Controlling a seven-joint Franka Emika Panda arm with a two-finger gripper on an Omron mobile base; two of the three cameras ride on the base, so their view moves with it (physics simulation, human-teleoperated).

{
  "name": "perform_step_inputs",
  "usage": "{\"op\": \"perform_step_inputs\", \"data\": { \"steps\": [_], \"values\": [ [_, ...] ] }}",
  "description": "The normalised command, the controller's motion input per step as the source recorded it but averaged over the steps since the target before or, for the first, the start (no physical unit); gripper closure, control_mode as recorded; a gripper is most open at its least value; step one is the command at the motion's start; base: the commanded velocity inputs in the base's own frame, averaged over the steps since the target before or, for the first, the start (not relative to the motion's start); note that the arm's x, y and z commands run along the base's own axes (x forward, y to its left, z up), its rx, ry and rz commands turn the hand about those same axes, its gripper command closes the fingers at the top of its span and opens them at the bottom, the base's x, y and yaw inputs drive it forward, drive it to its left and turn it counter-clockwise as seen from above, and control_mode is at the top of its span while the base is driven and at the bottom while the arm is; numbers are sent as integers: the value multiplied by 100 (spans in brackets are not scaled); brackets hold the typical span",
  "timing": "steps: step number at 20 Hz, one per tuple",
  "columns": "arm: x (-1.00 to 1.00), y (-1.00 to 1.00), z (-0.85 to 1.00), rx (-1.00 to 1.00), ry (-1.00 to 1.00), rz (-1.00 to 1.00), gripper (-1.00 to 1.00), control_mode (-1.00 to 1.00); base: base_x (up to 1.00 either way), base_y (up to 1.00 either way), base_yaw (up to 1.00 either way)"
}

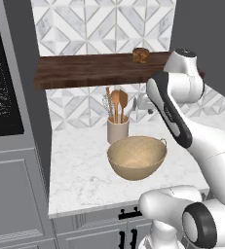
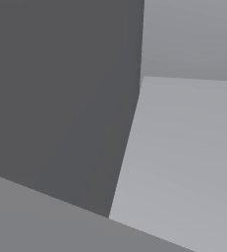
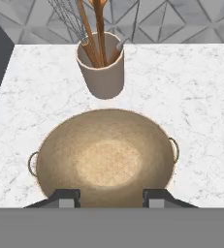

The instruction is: Open the cabinet, pick up the bread from the cabinet and place it in the basket. Then move the basket to the dining counter.

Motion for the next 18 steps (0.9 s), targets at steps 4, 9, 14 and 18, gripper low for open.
{"op": "perform_step_inputs", "data": {
  "steps": [4,9,14,18],
  "values": [
    [1,-22,0,2,-2,0,-100,-100,0,0,0],
    [-25,-2,73,-14,-25,-1,-100,-100,0,0,0],
    [-35,39,100,-23,-48,-5,-100,-100,0,0,0],
    [15,1,93,0,-41,-9,-100,-100,0,0,0]
  ]
}}
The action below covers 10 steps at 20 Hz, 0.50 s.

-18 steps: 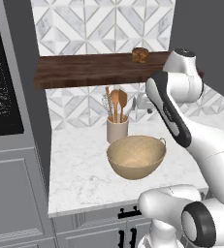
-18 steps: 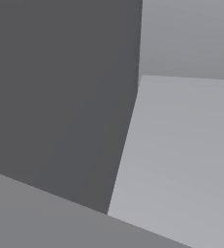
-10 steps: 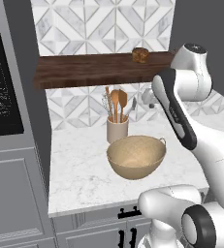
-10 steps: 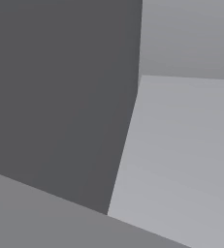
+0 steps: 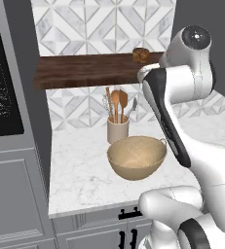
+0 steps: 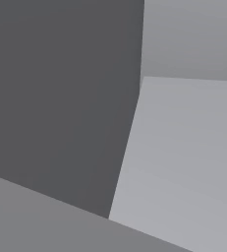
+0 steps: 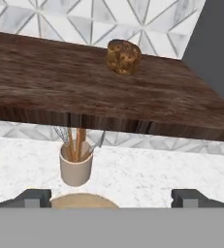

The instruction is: Open the cabinet, pick up the bread from the cabinet and place it in the basket. Then move the basket to the dining counter.

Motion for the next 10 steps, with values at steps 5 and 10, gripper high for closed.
{"op": "perform_step_inputs", "data": {
  "steps": [5,10],
  "values": [
    [38,0,61,16,-27,-9,-100,-100,0,0,0],
    [65,-11,15,28,-3,-1,-100,-100,0,0,0]
  ]
}}
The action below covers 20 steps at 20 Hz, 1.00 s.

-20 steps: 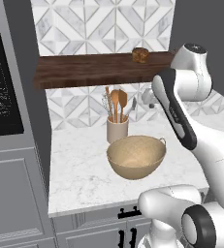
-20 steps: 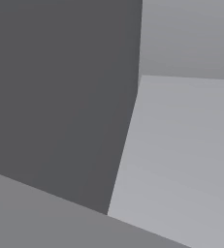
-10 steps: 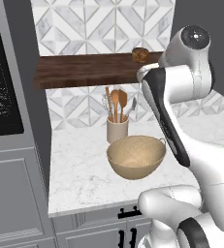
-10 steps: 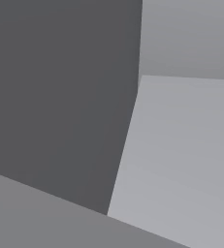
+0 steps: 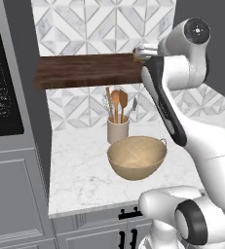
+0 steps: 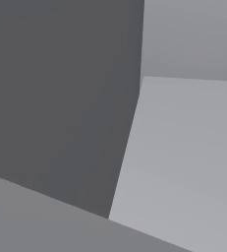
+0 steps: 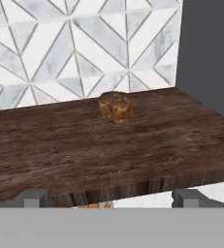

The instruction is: Open the cabinet, pick up the bread from the cabinet and place it in the basket. Then move the basket to the dining counter.

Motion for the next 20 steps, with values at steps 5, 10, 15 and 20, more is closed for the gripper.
{"op": "perform_step_inputs", "data": {
  "steps": [5,10,15,20],
  "values": [
    [51,-12,9,4,2,1,-100,-100,0,0,0],
    [62,-17,0,1,18,0,-100,-100,0,0,0],
    [63,-15,0,-2,18,0,-100,-100,0,0,0],
    [66,-16,0,-3,15,2,-100,-100,0,0,0]
  ]
}}
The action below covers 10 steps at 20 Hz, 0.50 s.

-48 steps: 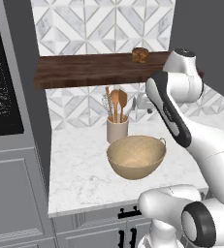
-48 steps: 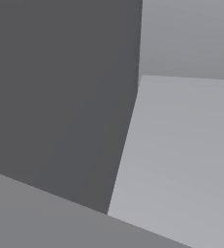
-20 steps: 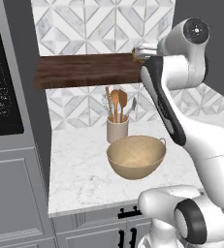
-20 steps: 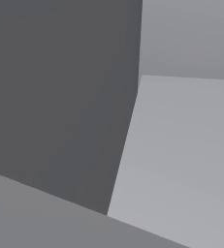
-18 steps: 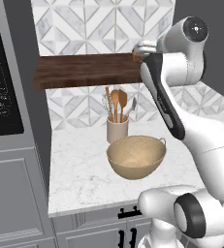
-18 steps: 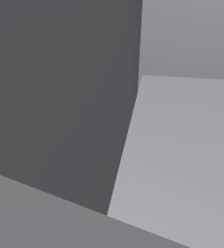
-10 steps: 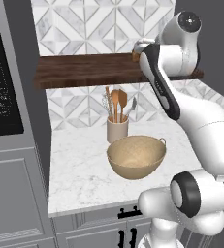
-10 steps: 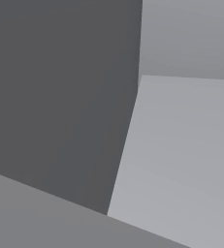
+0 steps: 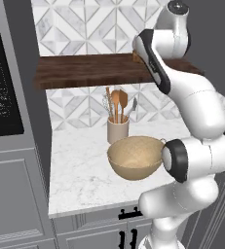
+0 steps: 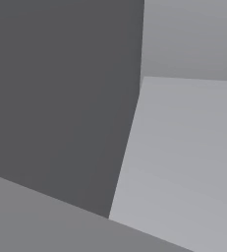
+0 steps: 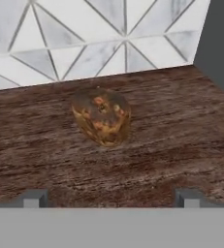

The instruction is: Open the cabinet, pick up the bread from the cabinet and place it in the basket. Then move the basket to the dining counter.

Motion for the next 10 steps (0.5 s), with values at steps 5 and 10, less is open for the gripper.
{"op": "perform_step_inputs", "data": {
  "steps": [5,10],
  "values": [
    [42,-1,-13,-1,1,3,-100,-100,0,0,0],
    [47,0,-31,-1,0,4,-100,-100,0,0,0]
  ]
}}
